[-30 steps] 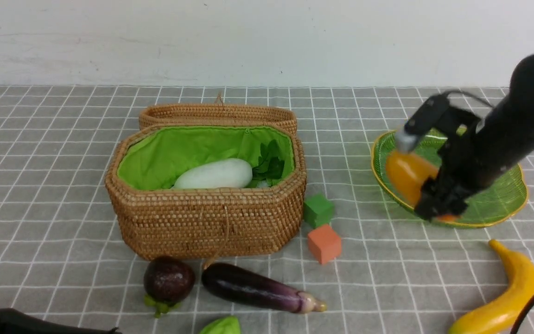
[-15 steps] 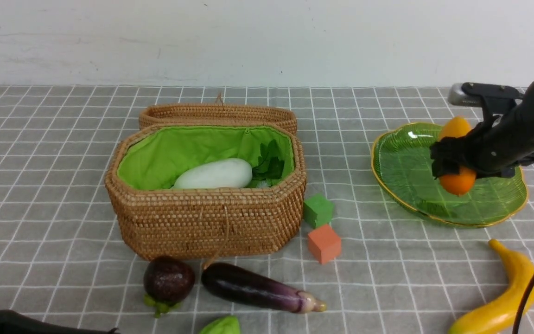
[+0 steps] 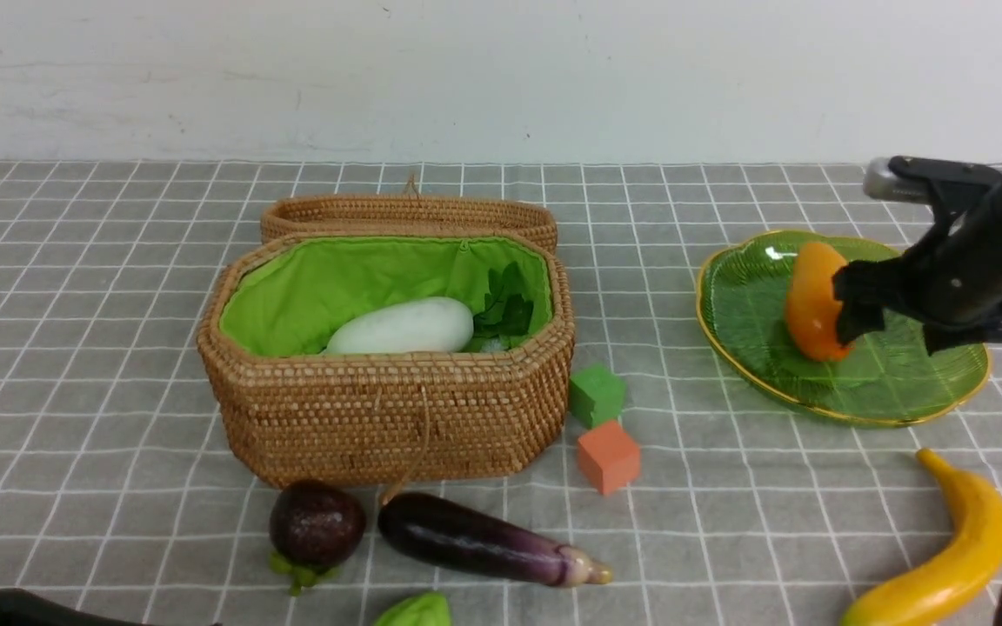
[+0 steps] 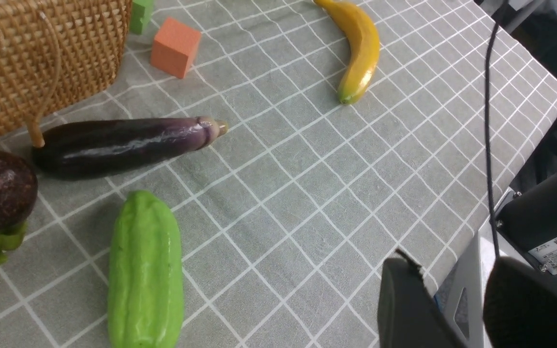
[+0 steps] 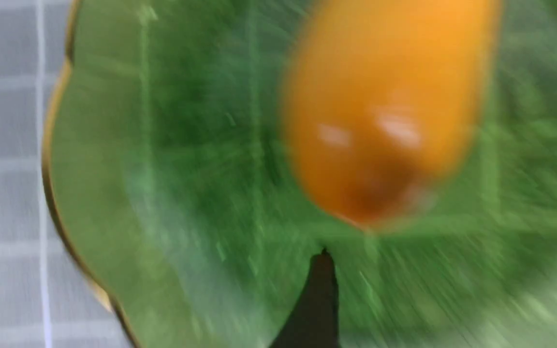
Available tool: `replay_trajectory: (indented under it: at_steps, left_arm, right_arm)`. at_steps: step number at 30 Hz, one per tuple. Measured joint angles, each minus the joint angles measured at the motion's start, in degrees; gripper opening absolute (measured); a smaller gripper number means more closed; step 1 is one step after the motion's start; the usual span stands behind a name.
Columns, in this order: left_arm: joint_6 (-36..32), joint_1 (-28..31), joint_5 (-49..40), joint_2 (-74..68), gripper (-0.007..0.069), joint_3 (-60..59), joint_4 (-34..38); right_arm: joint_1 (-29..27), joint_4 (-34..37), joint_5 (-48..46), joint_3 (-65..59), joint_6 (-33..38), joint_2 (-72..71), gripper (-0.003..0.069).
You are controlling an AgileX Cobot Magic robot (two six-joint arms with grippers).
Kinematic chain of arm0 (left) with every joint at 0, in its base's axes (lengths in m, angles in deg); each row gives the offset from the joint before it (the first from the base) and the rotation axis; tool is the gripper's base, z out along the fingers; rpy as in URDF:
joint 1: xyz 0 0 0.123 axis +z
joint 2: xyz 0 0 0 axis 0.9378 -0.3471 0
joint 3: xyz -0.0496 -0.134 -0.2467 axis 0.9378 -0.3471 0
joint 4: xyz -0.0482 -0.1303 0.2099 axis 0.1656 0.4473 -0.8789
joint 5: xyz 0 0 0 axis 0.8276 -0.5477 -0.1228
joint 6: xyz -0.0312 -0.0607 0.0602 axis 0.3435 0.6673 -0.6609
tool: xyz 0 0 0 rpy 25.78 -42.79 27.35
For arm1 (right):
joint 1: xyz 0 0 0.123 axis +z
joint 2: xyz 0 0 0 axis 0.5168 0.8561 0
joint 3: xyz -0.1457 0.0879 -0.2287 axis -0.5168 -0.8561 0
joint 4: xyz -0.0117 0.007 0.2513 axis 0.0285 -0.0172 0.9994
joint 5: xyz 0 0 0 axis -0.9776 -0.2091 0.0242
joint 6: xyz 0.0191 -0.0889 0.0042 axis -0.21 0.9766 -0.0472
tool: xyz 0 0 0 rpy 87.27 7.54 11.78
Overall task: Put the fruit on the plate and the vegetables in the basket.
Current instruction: Use the right arm to grab a mango and put it into the right plate, then use the right arm to grab a banana and put it into the right plate
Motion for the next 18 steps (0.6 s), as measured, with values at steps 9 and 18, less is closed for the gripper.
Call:
replay_trajectory:
  at_steps: [9, 18]
  left_arm:
    - [0.1, 0.0, 0.1, 0.0, 0.0239, 0.0, -2.9]
    - [0.2, 0.0, 0.2, 0.0, 0.0239, 0.0, -3.6]
  right_arm:
    - [0.9, -8.0, -12.5, -11.7, -25.6, -16.5, 0.0571]
    - [1.4, -7.9, 0.1, -28.9, -33.5, -15.9, 0.0567]
